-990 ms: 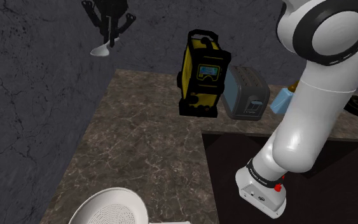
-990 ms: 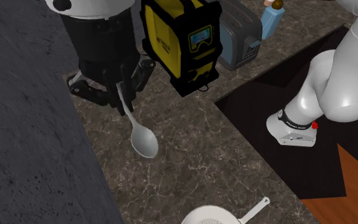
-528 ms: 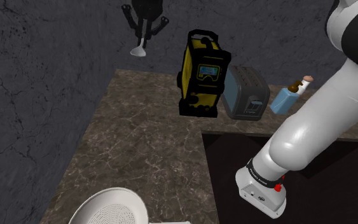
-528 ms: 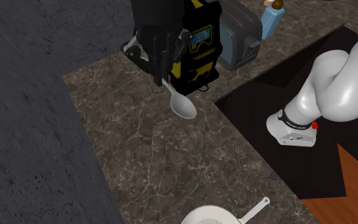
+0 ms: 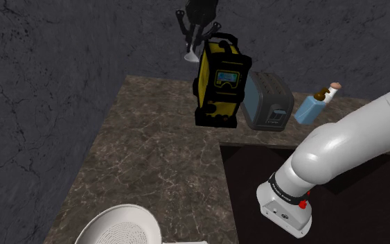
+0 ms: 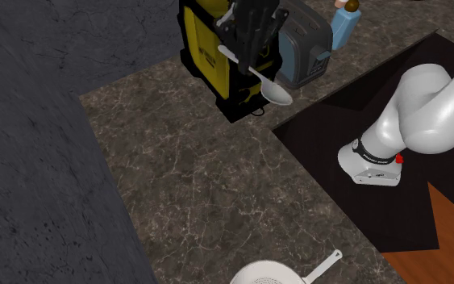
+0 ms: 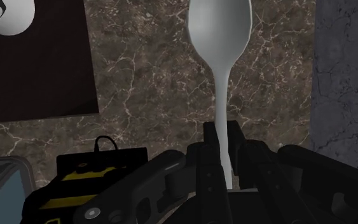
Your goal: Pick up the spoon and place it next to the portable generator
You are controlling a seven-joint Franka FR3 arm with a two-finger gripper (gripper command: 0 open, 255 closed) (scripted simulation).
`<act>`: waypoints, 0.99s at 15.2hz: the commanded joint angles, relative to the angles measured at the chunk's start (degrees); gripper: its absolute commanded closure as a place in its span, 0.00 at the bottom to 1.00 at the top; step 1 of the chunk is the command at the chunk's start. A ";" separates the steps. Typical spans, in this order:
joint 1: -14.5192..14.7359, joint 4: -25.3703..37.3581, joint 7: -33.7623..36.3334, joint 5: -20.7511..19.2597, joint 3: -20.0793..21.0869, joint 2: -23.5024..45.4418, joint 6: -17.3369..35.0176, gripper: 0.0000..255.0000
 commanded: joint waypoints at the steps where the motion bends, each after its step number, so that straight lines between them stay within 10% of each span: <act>1: -0.75 -2.52 -2.72 0.05 -1.98 -2.88 -1.01 1.00; 15: -5.99 -12.87 -20.59 -5.90 -16.46 -16.21 -8.12 1.00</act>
